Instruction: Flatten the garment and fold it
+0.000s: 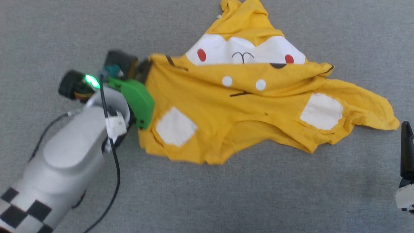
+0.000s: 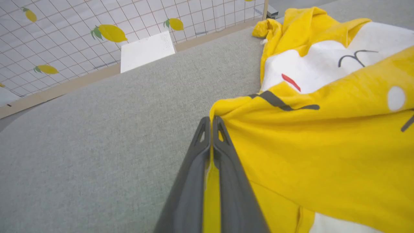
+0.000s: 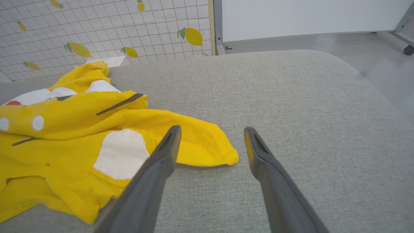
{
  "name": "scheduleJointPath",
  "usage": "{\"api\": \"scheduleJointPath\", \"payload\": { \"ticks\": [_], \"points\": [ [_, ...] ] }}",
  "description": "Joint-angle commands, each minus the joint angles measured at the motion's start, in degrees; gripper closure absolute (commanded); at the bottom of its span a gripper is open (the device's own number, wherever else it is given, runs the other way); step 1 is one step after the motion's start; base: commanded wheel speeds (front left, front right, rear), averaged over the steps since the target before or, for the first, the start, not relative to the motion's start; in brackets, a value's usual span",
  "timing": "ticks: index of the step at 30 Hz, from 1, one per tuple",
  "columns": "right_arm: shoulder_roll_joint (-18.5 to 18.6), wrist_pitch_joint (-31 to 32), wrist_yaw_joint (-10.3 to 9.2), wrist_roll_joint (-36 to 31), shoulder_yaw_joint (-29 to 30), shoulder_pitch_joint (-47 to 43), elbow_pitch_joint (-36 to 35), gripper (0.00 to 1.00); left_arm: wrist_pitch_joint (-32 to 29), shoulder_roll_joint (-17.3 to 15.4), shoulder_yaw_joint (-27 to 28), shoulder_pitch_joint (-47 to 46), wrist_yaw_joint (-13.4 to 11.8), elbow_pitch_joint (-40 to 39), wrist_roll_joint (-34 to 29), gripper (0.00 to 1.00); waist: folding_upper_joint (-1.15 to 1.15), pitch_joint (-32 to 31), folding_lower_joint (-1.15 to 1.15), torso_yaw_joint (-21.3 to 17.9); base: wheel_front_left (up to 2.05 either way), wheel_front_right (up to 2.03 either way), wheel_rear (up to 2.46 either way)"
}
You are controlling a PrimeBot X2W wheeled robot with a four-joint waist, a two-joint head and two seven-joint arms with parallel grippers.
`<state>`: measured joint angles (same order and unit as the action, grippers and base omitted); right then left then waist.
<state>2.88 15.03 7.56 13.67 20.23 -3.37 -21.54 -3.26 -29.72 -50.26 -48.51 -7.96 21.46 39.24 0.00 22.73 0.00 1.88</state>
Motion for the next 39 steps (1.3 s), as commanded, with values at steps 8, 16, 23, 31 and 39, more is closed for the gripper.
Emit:
{"api": "scheduleJointPath", "payload": {
  "ticks": [8, 16, 23, 31, 39],
  "points": [
    [-0.01, -0.23, -0.08, -0.50, -1.13, 2.12, 0.11, 0.00, 5.37, 6.32, 0.60, -3.80, -1.03, 8.93, -1.09, 0.80, 0.00, 1.49, 0.00, -0.04, 0.00, 0.00, 0.00],
    [-0.01, -0.13, -0.08, -0.93, -0.96, 1.51, 0.93, 0.00, 11.83, 9.43, 1.71, -1.69, -1.33, 14.08, 0.23, 0.00, 0.00, -1.44, 0.00, 1.58, 0.00, 0.00, 0.00],
    [-0.01, 0.39, -0.08, -0.50, -1.18, -0.85, 1.32, 0.00, 12.20, 3.10, 4.06, 9.02, -7.41, 2.37, 2.46, 0.00, 0.00, -5.74, 0.00, 3.28, 0.00, 0.00, 0.00],
    [-0.01, 1.07, -0.08, -0.52, -1.28, -1.76, 0.37, 0.00, 3.50, -2.21, 1.93, 18.14, -9.87, -9.00, 5.74, 0.00, 0.00, -5.37, 0.00, 3.59, 0.00, 0.00, 0.00],
    [-0.01, 1.66, -0.08, -0.74, -1.48, -0.87, -0.50, 0.00, -1.85, -1.68, -0.58, 17.51, -9.09, -7.82, 6.36, 0.00, 0.00, -3.30, 0.00, 2.96, 0.00, 0.00, 0.00]
  ]
}}
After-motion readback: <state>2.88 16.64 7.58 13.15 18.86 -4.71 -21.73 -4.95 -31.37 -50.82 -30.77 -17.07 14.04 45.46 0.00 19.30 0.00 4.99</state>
